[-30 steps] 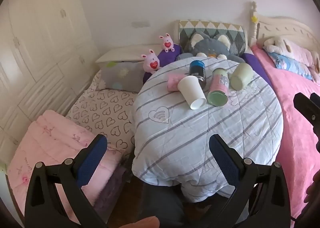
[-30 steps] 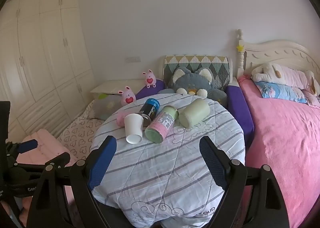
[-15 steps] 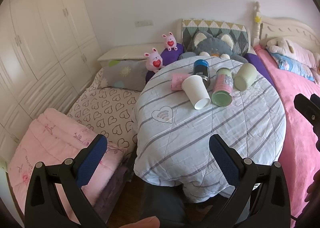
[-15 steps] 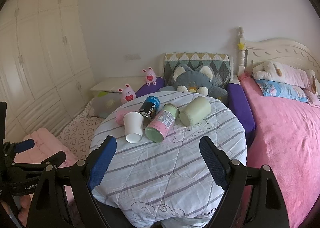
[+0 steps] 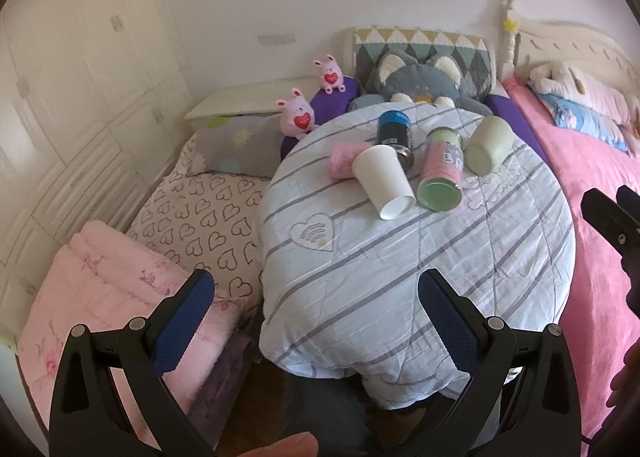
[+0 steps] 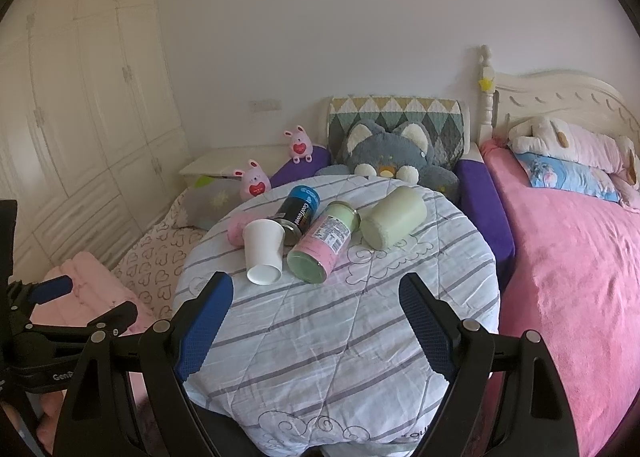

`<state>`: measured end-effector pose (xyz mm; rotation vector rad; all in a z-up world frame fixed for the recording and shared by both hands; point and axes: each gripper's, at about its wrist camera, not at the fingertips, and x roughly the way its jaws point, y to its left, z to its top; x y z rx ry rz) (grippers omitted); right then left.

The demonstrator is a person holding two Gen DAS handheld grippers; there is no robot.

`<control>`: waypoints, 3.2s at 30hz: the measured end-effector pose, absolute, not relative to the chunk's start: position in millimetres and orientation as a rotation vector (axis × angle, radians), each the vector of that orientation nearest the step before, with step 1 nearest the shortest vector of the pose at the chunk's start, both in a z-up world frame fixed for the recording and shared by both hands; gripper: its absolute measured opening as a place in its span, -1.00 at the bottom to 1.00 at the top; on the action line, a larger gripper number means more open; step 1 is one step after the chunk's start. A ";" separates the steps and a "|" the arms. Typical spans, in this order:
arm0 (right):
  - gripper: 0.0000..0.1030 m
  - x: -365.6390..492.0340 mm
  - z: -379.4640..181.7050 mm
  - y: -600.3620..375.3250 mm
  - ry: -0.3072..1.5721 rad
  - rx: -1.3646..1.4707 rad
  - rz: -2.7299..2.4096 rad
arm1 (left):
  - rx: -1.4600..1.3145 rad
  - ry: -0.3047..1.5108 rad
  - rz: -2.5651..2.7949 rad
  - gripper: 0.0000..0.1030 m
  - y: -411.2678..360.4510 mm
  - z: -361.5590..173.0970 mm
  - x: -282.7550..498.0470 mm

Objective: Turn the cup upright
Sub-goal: 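Reach the left tool to the pale green cup lying sideways and grasp it, then lift the pale green cup with the left tool and rotate it rim-up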

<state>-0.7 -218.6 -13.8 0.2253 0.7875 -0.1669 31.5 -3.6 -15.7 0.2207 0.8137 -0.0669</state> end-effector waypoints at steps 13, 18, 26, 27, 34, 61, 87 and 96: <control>0.66 32.7 -57.1 -281.3 0.863 0.277 -0.249 | 0.334 0.857 -0.139 1.00 -89.1 -32.1 99.0; 0.66 48.8 -82.8 -327.6 0.902 0.304 -0.312 | 0.382 0.870 -0.219 1.00 -141.8 -40.6 136.0; 0.66 73.0 -113.4 -385.6 0.957 0.297 -0.420 | 0.463 0.910 -0.351 1.00 -226.2 -64.7 201.3; 0.66 77.9 -117.3 -391.1 0.967 0.293 -0.427 | 0.472 0.918 -0.361 1.00 -234.2 -68.3 210.2; 0.66 97.7 -133.0 -409.7 1.003 0.260 -0.462 | 0.520 0.993 -0.499 0.99 -284.4 -88.2 263.0; 0.66 115.4 -164.4 -443.2 1.071 0.326 -0.472 | 0.583 1.168 -0.643 0.61 -335.8 -144.9 296.0; 0.67 27.0 -91.9 -343.4 0.952 0.299 -0.398 | 0.389 1.026 -0.655 0.56 -184.0 -39.5 124.2; 0.67 -15.8 -92.0 -301.9 0.974 0.311 -0.365 | 0.339 1.136 -0.543 0.56 -117.9 -69.1 87.5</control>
